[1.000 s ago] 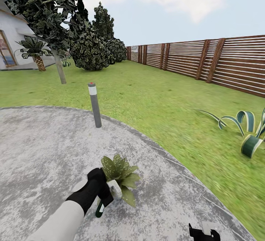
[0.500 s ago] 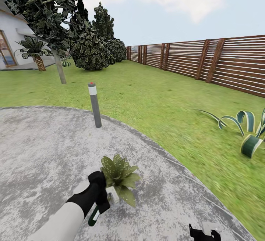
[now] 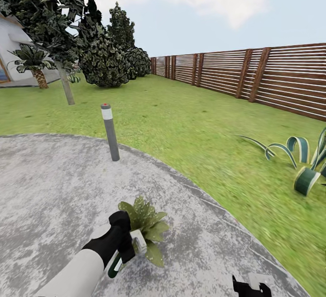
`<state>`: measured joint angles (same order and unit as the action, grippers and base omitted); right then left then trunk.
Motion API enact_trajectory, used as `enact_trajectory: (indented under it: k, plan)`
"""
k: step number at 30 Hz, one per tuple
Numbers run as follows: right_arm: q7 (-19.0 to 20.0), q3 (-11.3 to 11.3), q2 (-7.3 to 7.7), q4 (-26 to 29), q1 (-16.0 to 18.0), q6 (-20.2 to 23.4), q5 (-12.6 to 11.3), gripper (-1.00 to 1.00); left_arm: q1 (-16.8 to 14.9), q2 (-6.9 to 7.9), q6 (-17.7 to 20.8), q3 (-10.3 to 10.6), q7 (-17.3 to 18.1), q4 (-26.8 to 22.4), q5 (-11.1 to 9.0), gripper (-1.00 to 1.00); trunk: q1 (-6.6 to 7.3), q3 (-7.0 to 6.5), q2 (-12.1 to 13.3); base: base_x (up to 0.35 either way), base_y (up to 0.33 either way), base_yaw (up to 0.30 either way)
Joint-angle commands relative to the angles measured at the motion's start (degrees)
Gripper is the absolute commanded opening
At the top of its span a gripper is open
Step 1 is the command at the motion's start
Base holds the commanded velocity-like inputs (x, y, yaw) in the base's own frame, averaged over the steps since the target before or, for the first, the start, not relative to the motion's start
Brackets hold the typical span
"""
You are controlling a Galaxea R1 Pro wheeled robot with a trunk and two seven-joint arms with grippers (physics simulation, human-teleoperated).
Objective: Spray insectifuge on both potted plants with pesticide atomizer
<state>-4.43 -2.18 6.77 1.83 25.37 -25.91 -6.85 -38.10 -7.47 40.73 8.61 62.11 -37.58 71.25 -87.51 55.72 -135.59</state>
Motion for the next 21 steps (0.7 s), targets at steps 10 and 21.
enact_trajectory:
  k: [10, 21]
  plan:
    - [0.03, -0.28, 0.0, -0.07, 0.03, -0.2, -0.53, 1.0, 2.31, 0.09, 0.17, -0.18, 0.37, 4.07, 0.22, -1.0, 0.01, 0.06, -0.02, 0.001, 0.0, -0.001]
    - [0.03, -0.28, 0.0, -0.07, 0.03, -0.2, -0.53, 1.0, -2.35, -1.3, 0.49, -0.11, 6.08, 3.13, 0.11, -1.0, 0.01, 0.06, -0.02, 0.0, 0.0, 0.0]
